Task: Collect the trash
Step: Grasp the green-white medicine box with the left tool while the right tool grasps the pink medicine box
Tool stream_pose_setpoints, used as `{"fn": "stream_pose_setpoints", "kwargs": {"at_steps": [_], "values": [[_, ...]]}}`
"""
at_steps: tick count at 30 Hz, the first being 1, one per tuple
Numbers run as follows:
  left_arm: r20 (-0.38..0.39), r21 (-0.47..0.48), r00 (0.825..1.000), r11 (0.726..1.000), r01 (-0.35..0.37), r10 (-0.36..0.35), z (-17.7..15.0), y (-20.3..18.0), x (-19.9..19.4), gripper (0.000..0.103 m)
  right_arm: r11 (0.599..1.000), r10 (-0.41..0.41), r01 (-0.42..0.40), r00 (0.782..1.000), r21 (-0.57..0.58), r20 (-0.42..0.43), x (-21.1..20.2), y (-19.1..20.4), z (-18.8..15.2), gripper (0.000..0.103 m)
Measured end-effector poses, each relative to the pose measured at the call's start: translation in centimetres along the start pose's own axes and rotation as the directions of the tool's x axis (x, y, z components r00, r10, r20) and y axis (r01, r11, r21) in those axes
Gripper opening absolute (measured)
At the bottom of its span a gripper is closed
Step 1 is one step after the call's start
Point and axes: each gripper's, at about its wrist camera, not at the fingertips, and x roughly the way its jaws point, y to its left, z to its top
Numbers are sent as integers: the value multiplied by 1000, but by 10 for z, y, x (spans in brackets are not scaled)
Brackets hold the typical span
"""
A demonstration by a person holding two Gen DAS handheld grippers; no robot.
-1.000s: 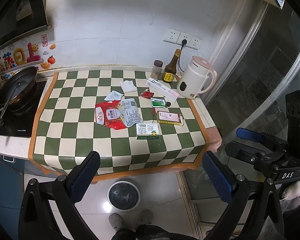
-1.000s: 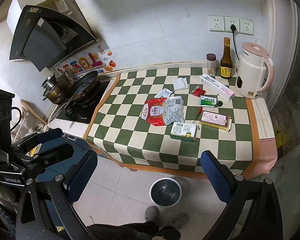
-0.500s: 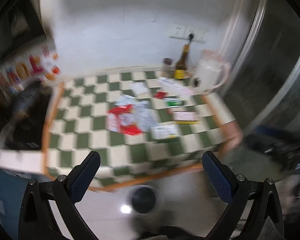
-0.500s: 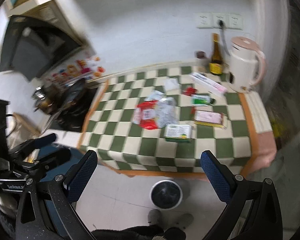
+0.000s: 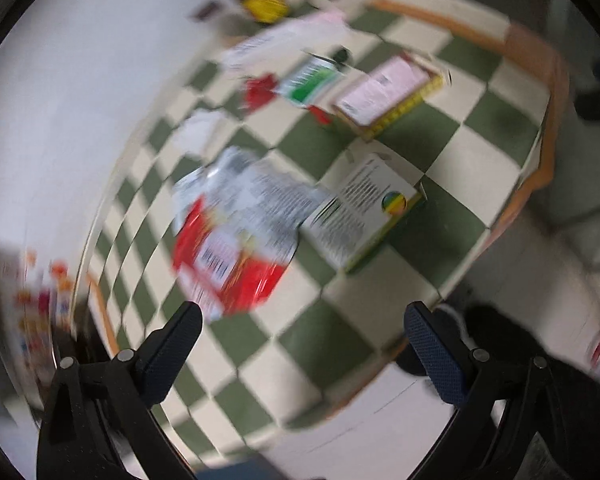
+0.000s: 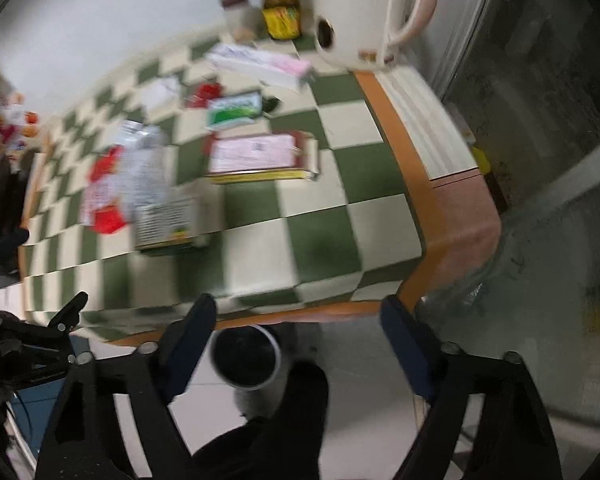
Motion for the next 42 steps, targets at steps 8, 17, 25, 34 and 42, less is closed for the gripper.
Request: {"fn": "stream_pose_setpoints", "kwargs": {"at_steps": [8, 17, 25, 34, 42], "values": [[-87, 227, 985, 960, 163, -147, 71, -21, 63, 103, 993, -10, -6, 991, -121, -132, 84, -29, 66, 82], [-169, 185, 955, 944, 272, -242, 80, -15, 75, 72, 922, -34, -39, 983, -385, -182, 106, -1, 122, 82], [-168, -531, 916, 816, 227, -363, 19, 43, 67, 72, 682, -95, -39, 985, -730, -141, 128, 83, 142, 83], [-92, -849, 897, 504, 156, -433, -41, 72, 80, 72, 678, -208, 24, 965, -734, -161, 161, 119, 158, 83], [-96, -810, 902, 560, 175, -421, -37, 64, 80, 72, 891, 28, -216, 903, -398, -428, 154, 97, 190, 94]]}}
